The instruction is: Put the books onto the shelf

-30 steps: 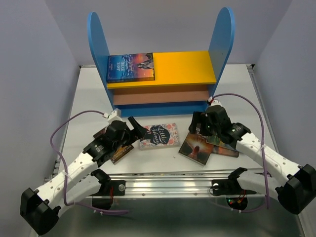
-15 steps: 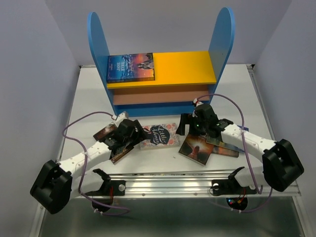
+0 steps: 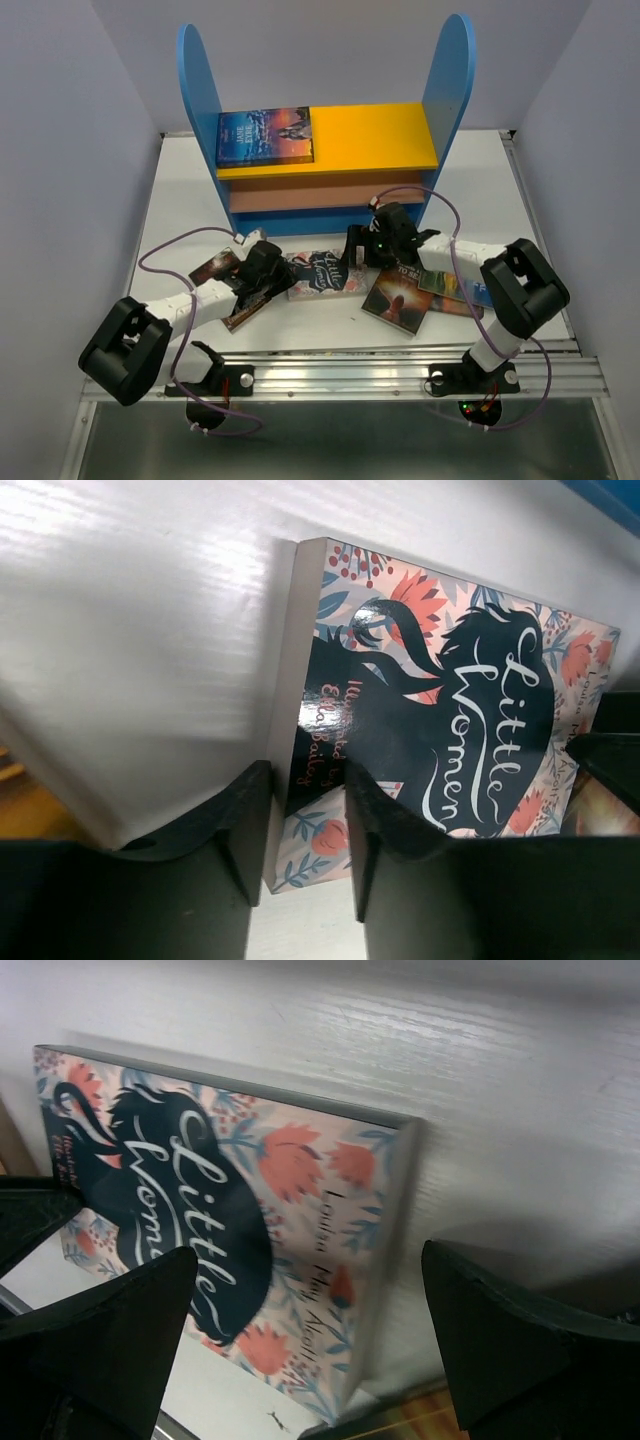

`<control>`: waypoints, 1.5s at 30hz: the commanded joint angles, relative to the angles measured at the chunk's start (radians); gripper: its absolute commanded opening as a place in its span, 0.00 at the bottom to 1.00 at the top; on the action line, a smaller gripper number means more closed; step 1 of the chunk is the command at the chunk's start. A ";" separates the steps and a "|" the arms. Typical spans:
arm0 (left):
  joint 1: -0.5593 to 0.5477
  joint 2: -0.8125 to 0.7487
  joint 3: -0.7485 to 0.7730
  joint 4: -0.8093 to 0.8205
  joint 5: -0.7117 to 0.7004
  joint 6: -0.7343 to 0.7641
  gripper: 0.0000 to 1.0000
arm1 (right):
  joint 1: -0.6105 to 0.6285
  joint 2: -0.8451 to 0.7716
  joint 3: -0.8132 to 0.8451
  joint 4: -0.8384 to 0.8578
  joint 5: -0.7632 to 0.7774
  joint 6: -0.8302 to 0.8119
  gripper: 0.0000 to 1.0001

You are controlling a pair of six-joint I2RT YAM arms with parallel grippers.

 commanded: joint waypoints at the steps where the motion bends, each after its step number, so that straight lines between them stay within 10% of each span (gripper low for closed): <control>1: 0.004 0.052 -0.005 0.024 0.014 0.004 0.39 | 0.007 0.056 0.019 0.109 -0.049 0.052 1.00; 5: 0.004 0.064 -0.012 0.035 0.028 0.000 0.26 | 0.017 0.079 0.005 0.166 -0.142 0.083 0.98; 9: 0.004 0.062 -0.038 0.078 0.057 -0.017 0.17 | 0.017 0.015 -0.021 0.279 -0.306 0.138 0.65; 17: 0.001 0.078 -0.086 0.139 0.088 -0.051 0.07 | 0.028 -0.154 -0.019 0.354 -0.448 0.221 0.41; 21: 0.000 0.053 -0.088 0.141 0.120 -0.049 0.07 | 0.028 -0.163 -0.056 0.347 -0.436 0.219 0.01; 23: -0.005 0.018 -0.083 0.139 0.135 -0.042 0.08 | 0.037 -0.158 -0.052 0.304 -0.420 0.181 0.01; 28: -0.016 -0.108 -0.055 0.075 0.132 0.001 0.26 | 0.037 -0.189 -0.036 0.269 -0.397 0.109 0.01; 31: -0.017 -0.201 -0.017 -0.026 0.103 0.056 0.77 | 0.037 -0.244 -0.004 0.136 -0.303 -0.041 0.01; 34: -0.019 -0.290 0.046 -0.151 0.047 0.075 0.99 | 0.037 -0.322 0.010 0.034 -0.232 -0.165 0.01; 40: -0.020 -0.379 0.211 -0.155 0.092 0.306 0.99 | 0.037 -0.445 0.043 -0.115 -0.210 -0.342 0.01; 45: -0.019 -0.323 0.199 0.172 0.517 0.608 0.99 | 0.037 -0.487 0.122 -0.204 -0.245 -0.379 0.01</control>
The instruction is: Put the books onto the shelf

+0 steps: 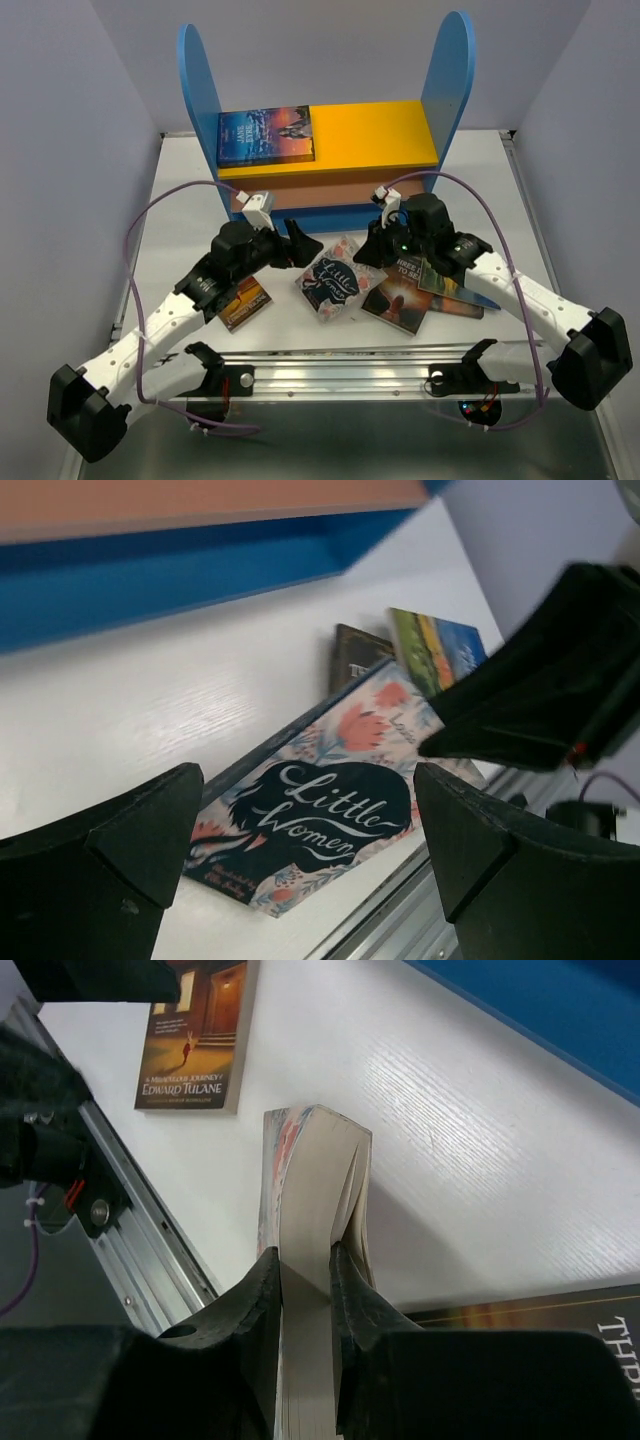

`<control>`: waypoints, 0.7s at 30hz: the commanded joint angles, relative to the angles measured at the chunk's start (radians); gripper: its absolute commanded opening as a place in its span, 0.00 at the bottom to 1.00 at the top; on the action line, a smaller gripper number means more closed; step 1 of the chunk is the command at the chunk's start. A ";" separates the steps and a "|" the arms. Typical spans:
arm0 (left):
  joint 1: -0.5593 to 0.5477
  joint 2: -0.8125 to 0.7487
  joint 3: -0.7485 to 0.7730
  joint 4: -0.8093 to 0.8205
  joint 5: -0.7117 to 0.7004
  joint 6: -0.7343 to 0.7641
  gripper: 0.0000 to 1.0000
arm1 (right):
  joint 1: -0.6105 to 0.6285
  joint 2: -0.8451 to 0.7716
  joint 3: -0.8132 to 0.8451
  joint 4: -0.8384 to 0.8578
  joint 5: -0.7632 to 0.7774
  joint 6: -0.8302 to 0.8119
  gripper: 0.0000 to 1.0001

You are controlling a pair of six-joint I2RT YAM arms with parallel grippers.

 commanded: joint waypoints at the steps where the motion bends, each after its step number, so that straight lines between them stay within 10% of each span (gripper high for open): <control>1: -0.004 0.055 -0.032 0.276 0.371 0.359 0.99 | 0.000 -0.038 0.122 -0.085 -0.040 -0.102 0.01; 21: -0.006 0.068 -0.215 0.537 0.678 0.460 0.99 | 0.000 -0.034 0.348 -0.375 -0.275 -0.193 0.01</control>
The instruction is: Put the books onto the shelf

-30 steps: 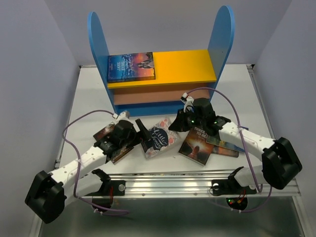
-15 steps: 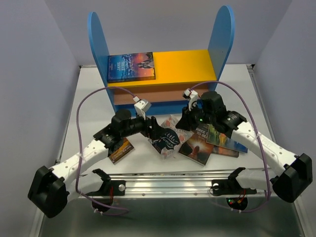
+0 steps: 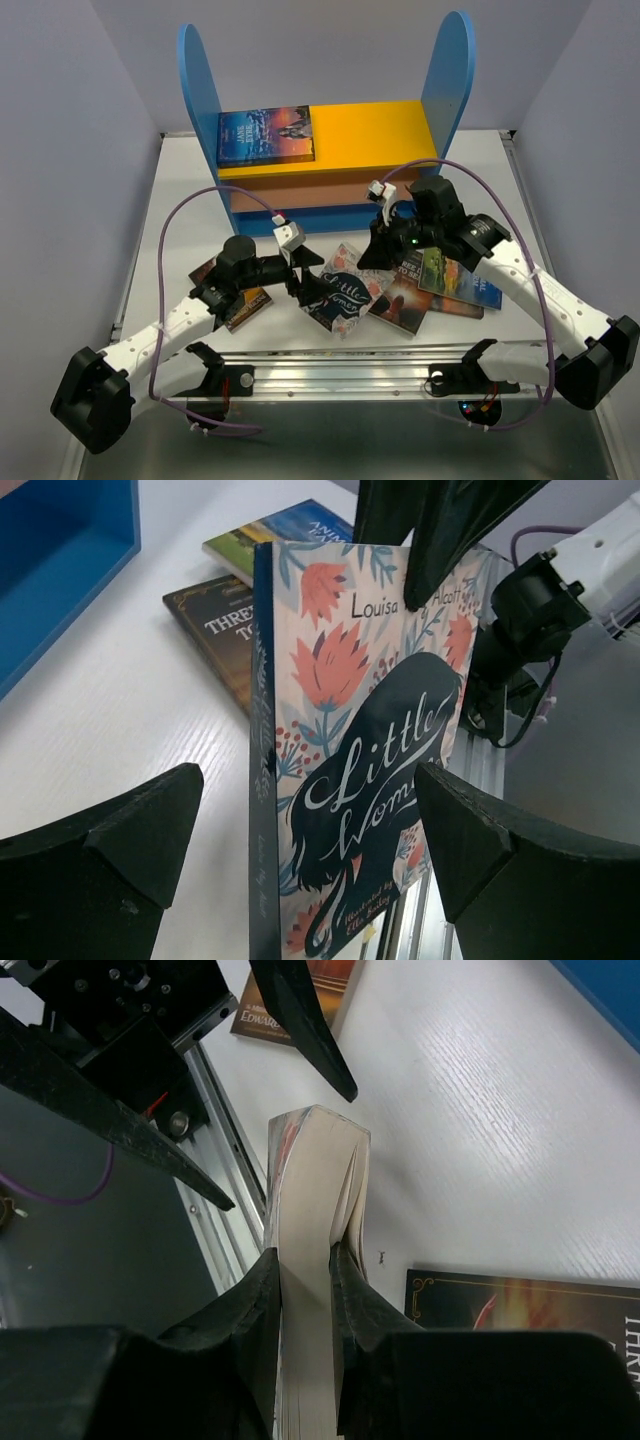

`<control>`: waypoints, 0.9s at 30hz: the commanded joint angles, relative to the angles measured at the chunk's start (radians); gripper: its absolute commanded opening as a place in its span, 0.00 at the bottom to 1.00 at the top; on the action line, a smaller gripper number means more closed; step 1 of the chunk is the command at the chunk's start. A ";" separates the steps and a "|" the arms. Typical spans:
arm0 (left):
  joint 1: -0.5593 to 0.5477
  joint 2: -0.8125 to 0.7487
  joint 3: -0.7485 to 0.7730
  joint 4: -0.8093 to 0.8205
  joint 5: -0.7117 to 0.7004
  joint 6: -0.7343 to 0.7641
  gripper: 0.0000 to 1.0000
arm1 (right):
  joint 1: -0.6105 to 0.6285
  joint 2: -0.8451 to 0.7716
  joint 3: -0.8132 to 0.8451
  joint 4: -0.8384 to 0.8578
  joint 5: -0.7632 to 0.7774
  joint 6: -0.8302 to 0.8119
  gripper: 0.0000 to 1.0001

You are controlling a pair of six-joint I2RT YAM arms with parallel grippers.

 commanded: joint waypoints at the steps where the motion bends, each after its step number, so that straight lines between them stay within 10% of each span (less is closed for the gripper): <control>1: -0.010 0.006 -0.017 0.113 0.100 0.015 0.99 | 0.000 -0.032 0.092 0.016 -0.081 -0.005 0.01; 12: -0.083 0.014 -0.010 0.129 0.101 -0.019 0.90 | 0.000 0.008 0.171 0.029 -0.135 -0.060 0.01; 13: -0.083 0.008 -0.007 0.132 0.109 -0.019 0.80 | 0.000 0.008 0.174 0.029 -0.134 -0.059 0.01; 16: -0.085 -0.003 0.015 0.132 0.103 -0.042 0.06 | 0.000 0.011 0.178 0.026 -0.105 -0.056 0.01; 18: -0.085 0.002 0.032 0.130 0.054 -0.088 0.00 | 0.000 0.014 0.186 0.022 -0.020 -0.040 0.01; 22: -0.085 0.006 0.084 0.092 -0.053 -0.186 0.00 | 0.000 -0.015 0.201 0.017 0.295 0.065 0.40; 24: -0.085 -0.024 0.108 0.090 -0.113 -0.243 0.00 | 0.000 -0.063 0.197 0.017 0.450 0.125 0.99; 27: -0.091 -0.113 0.150 0.074 -0.236 -0.335 0.00 | 0.000 -0.130 0.174 0.016 0.682 0.207 1.00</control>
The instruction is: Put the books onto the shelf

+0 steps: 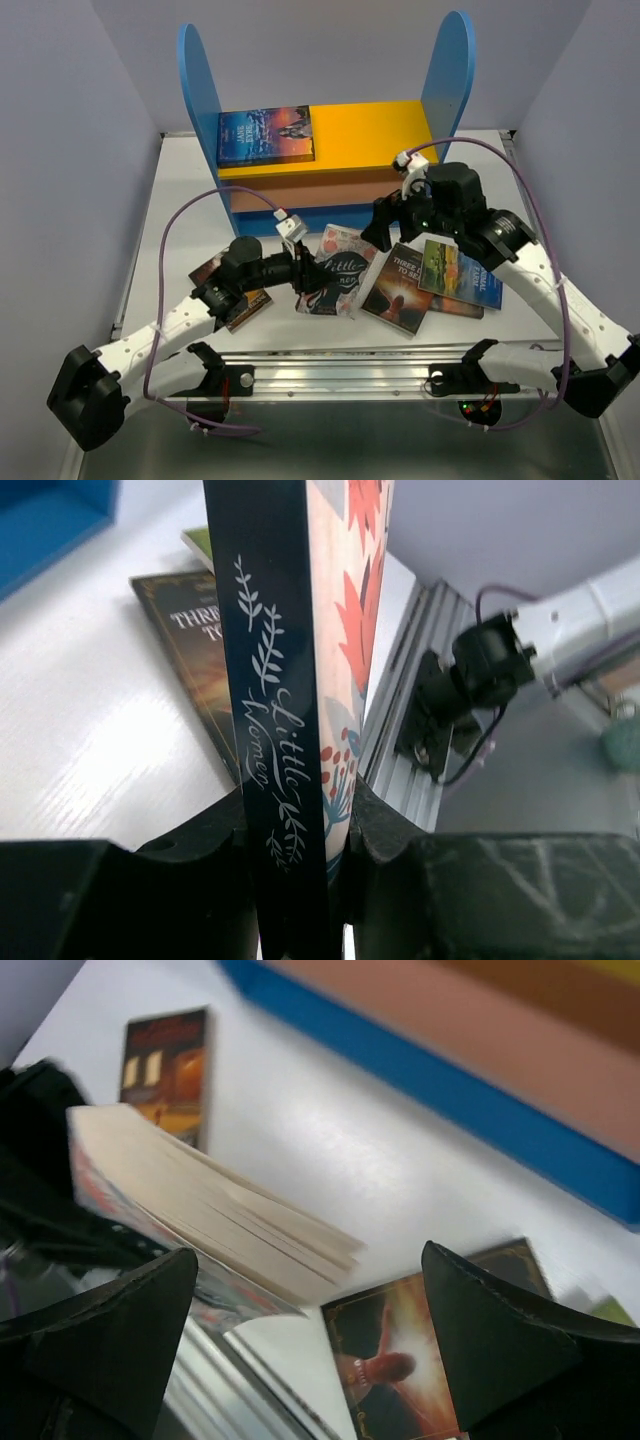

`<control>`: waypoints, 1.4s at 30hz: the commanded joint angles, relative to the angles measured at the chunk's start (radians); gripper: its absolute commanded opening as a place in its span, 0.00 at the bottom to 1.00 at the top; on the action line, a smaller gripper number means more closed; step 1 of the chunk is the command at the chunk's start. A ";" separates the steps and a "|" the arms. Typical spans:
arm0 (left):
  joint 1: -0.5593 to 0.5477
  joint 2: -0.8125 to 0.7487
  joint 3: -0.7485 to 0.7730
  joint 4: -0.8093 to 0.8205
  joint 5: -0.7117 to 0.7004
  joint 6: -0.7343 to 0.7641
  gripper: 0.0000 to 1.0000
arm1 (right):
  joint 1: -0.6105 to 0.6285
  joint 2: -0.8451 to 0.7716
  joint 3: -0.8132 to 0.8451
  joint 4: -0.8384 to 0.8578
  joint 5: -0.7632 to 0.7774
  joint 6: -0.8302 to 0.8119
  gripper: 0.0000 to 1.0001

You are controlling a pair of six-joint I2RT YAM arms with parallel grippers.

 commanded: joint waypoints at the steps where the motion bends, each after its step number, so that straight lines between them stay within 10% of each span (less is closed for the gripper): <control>1: -0.010 -0.154 0.147 0.050 -0.263 -0.159 0.00 | -0.004 -0.155 0.007 0.048 0.483 0.173 1.00; 6: -0.016 -0.215 0.340 -0.131 -0.646 -0.294 0.00 | -0.004 -0.269 -0.045 0.027 0.725 0.218 1.00; 18: -0.027 0.160 0.811 -0.211 -1.455 -0.618 0.00 | -0.004 -0.247 -0.046 -0.007 0.631 0.216 1.00; 42: -0.039 0.598 1.287 -0.819 -1.914 -1.362 0.00 | -0.004 -0.270 -0.065 -0.006 0.616 0.173 1.00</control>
